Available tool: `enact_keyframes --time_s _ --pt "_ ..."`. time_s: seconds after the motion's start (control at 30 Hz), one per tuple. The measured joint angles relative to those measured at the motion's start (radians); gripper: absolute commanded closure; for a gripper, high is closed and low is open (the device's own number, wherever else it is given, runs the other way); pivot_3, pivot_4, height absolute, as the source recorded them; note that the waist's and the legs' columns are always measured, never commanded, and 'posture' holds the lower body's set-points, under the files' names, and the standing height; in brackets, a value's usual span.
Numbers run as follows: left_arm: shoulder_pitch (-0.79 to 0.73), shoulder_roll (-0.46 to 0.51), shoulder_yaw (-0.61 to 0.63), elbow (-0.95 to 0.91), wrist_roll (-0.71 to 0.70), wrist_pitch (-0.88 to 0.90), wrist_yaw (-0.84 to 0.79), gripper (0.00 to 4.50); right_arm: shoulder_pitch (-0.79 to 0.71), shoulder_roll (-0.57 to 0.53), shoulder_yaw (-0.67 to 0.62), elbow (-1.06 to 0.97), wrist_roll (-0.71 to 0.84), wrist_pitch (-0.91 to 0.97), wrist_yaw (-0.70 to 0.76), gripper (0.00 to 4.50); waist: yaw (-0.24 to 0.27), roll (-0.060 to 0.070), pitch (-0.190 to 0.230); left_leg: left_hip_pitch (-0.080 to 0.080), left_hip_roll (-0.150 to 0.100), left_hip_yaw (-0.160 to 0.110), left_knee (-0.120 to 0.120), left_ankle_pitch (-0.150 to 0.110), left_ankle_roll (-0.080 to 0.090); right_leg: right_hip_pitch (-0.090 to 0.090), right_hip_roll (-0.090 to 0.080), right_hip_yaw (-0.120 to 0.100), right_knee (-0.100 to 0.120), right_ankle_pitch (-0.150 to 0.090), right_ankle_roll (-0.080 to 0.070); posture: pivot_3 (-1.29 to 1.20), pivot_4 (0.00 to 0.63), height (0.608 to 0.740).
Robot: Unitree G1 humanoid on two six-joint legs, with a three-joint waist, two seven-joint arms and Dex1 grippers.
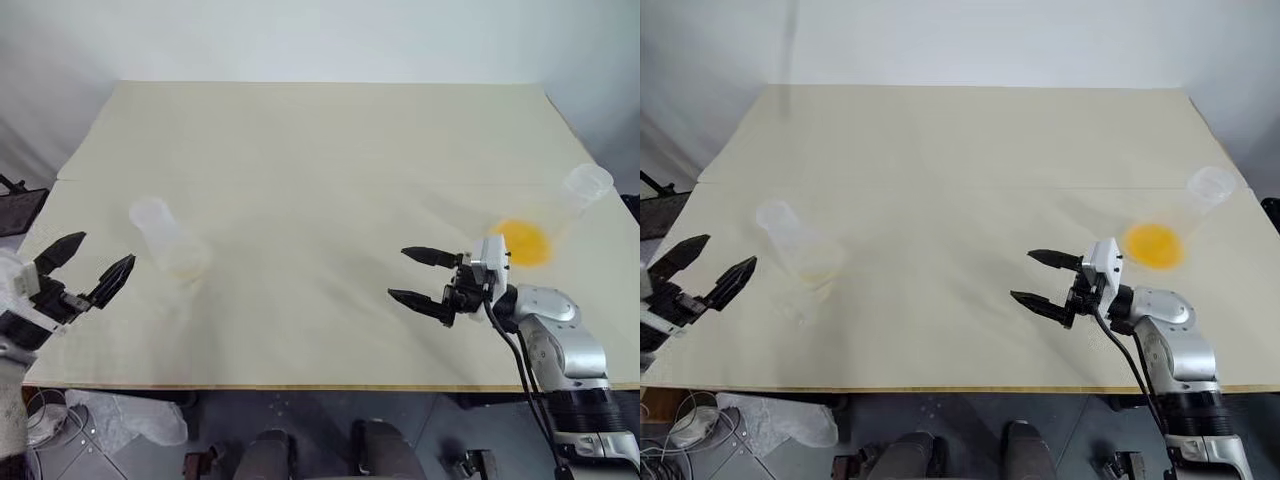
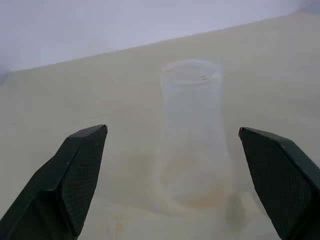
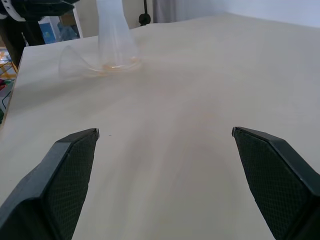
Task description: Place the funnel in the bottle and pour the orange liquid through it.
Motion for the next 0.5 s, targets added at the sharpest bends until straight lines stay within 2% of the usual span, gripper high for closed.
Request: enact_keyframes --time_s 0.5 --pt "-0.286 0.019 -0.152 0.301 0.074 -0.089 -0.154 0.0 0.053 0.007 -0.003 -0.085 0.015 0.008 -0.056 0.03 0.0 0.0 0.0 0.0 0.0 0.0 0.001 0.0 0.0 0.0 0.0 -0.006 0.002 0.0 0.0 0.0 0.15 0.74"
